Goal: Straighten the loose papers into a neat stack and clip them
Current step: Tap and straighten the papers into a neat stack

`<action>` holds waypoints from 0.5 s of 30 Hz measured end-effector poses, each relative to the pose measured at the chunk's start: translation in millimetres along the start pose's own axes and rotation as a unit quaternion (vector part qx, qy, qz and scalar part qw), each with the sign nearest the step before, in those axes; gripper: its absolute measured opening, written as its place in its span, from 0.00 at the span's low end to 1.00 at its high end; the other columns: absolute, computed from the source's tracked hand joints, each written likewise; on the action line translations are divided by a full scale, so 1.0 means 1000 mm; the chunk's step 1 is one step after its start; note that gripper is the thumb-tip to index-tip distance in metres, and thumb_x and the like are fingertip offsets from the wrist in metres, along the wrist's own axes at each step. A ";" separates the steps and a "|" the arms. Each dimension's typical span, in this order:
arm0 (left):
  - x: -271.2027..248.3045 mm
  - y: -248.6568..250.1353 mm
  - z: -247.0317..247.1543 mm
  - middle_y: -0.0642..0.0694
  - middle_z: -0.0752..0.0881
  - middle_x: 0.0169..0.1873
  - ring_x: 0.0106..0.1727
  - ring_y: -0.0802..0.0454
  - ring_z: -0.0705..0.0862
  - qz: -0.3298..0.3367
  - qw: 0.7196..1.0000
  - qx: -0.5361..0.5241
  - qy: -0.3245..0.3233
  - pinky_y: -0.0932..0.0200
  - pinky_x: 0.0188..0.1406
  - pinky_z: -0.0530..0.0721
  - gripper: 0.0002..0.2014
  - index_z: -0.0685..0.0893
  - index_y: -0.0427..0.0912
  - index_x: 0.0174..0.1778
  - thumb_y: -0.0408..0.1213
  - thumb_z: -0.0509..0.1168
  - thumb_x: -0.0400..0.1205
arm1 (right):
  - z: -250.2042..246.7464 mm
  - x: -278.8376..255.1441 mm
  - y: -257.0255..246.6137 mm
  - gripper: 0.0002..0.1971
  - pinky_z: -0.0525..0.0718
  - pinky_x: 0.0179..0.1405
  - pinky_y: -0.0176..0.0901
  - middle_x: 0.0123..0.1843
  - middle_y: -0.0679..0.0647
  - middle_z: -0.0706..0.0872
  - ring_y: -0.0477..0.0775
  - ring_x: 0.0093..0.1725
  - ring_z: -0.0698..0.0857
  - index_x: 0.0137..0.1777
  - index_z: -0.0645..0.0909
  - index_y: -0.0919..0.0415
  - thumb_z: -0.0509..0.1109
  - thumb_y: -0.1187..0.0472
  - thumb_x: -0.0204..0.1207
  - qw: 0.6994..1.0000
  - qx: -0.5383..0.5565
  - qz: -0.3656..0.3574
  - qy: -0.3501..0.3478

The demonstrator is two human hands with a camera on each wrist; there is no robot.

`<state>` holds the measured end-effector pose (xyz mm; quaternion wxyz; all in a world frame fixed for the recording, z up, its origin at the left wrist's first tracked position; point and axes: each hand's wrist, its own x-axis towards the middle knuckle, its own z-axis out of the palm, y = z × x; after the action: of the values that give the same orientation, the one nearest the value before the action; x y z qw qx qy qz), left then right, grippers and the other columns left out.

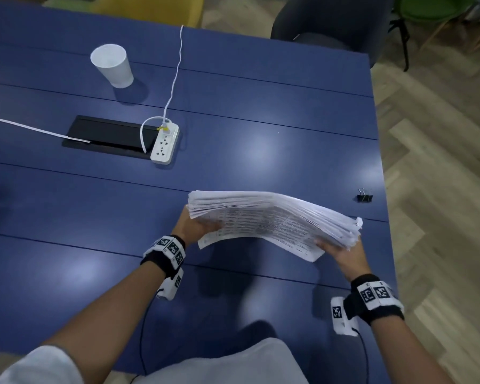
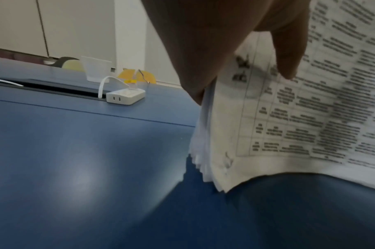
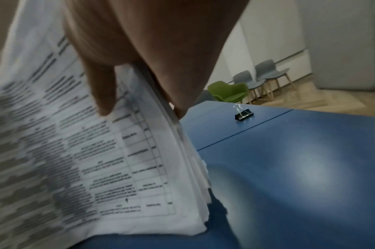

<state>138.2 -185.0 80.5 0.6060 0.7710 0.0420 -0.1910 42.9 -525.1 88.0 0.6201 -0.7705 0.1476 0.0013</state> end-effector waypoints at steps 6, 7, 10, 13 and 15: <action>0.018 0.049 -0.003 0.51 0.87 0.29 0.28 0.63 0.84 0.020 0.997 0.080 0.012 0.64 0.30 0.83 0.10 0.86 0.38 0.34 0.19 0.77 0.66 | -0.005 0.010 -0.018 0.25 0.88 0.50 0.39 0.48 0.48 0.92 0.43 0.47 0.90 0.57 0.83 0.57 0.80 0.76 0.61 0.996 0.071 0.044 0.035; 0.023 0.064 -0.010 0.47 0.87 0.29 0.29 0.55 0.85 0.032 0.993 0.116 0.003 0.59 0.31 0.84 0.07 0.86 0.33 0.33 0.21 0.77 0.66 | -0.012 0.014 -0.026 0.29 0.88 0.46 0.36 0.49 0.49 0.90 0.42 0.45 0.89 0.61 0.81 0.59 0.80 0.78 0.60 0.997 0.053 0.039 0.028; 0.027 0.119 -0.019 0.36 0.90 0.32 0.34 0.40 0.89 0.090 0.962 0.254 -0.045 0.48 0.32 0.86 0.07 0.86 0.32 0.32 0.28 0.77 0.64 | -0.021 0.027 -0.055 0.40 0.85 0.46 0.35 0.47 0.51 0.86 0.47 0.45 0.86 0.69 0.77 0.48 0.85 0.73 0.58 0.996 -0.073 0.028 -0.045; 0.024 0.170 -0.006 0.42 0.86 0.27 0.30 0.42 0.85 0.148 0.902 0.393 -0.101 0.59 0.25 0.78 0.11 0.80 0.43 0.24 0.31 0.78 0.61 | 0.003 0.033 -0.092 0.38 0.82 0.52 0.30 0.53 0.40 0.87 0.39 0.55 0.85 0.63 0.77 0.39 0.87 0.66 0.56 0.982 -0.135 -0.008 -0.132; 0.019 0.193 0.009 0.51 0.79 0.23 0.27 0.49 0.78 0.170 0.854 0.474 -0.128 0.62 0.22 0.71 0.16 0.74 0.48 0.23 0.33 0.78 0.60 | 0.027 0.035 -0.120 0.33 0.82 0.48 0.24 0.52 0.40 0.88 0.31 0.50 0.86 0.61 0.79 0.45 0.86 0.69 0.58 0.989 -0.077 -0.044 -0.117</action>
<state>210.3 -247.7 249.9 0.1902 0.9288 -0.2633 -0.1787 108.9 -484.8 189.9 0.5713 -0.8163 0.0397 0.0754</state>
